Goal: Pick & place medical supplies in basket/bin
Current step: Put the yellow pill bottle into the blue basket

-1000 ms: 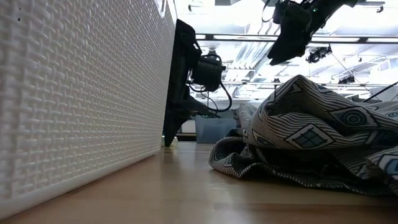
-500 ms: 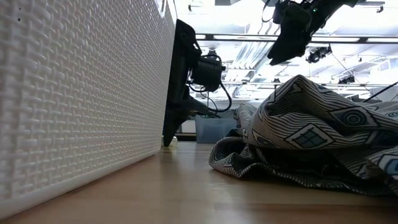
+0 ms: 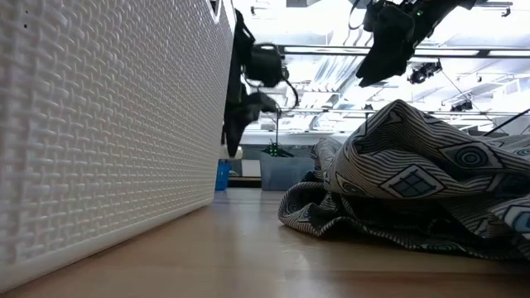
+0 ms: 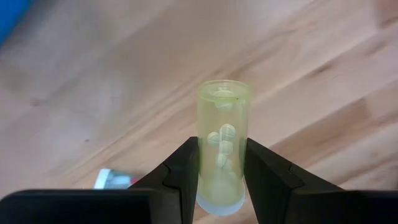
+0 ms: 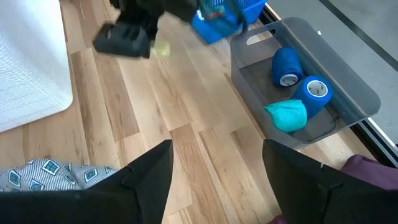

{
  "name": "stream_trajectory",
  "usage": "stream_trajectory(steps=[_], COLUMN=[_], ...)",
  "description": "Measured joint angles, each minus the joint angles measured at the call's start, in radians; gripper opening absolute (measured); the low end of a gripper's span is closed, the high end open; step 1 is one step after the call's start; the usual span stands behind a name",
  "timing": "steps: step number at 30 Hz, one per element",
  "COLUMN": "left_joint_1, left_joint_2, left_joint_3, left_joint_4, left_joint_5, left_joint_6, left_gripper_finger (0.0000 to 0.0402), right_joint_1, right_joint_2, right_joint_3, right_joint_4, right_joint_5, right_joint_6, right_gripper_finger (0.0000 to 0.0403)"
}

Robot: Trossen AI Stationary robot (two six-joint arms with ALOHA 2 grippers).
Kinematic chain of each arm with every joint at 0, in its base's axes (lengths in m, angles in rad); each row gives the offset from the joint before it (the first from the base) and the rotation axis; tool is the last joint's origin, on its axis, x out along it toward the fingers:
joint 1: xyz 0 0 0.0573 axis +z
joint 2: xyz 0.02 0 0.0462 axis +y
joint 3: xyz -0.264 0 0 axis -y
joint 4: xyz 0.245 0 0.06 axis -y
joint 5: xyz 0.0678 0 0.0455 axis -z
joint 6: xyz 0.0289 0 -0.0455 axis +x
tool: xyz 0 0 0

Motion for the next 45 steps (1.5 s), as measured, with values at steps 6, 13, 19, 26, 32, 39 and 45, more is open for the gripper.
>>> stream_trajectory(steps=[6, 13, 19, 26, 32, 39, 45], left_joint_1=[0.014, 0.02, 0.067, 0.152, 0.203, 0.22, 0.212], left_joint_2=[-0.081, -0.094, -0.094, -0.095, -0.095, -0.095, -0.095], left_joint_3=[0.0, 0.0, 0.0, 0.0, 0.0, 0.0, 0.0], left_joint_4=[0.003, -0.004, -0.007, -0.01, -0.026, -0.027, -0.027], left_joint_5=[-0.06, -0.088, -0.091, -0.097, -0.129, -0.206, -0.309], left_joint_6=[0.0, 0.0, 0.015, 0.06, 0.089, 0.142, 0.207], left_gripper_finger=[0.0109, 0.0109, 0.0109, 0.0109, 0.0109, 0.0109, 0.0109], right_joint_1=[0.0, 0.0, 0.0, 0.0, 0.0, 0.0, 0.0], right_joint_2=[0.0, 0.0, 0.0, 0.0, 0.0, 0.0, 0.0], right_joint_3=[0.0, 0.0, 0.0, 0.0, 0.0, 0.0, 0.0], right_joint_4=[0.0, 0.0, 0.0, 0.0, 0.0, 0.0, 0.0], right_joint_5=[0.0, 0.0, 0.0, 0.0, 0.0, 0.0, 0.0], right_joint_6=[0.0, 0.0, 0.0, 0.0, 0.0, 0.0, 0.0], right_gripper_finger=[0.0236, 0.0236, 0.0236, 0.0236, 0.0236, 0.0236, 0.0236])
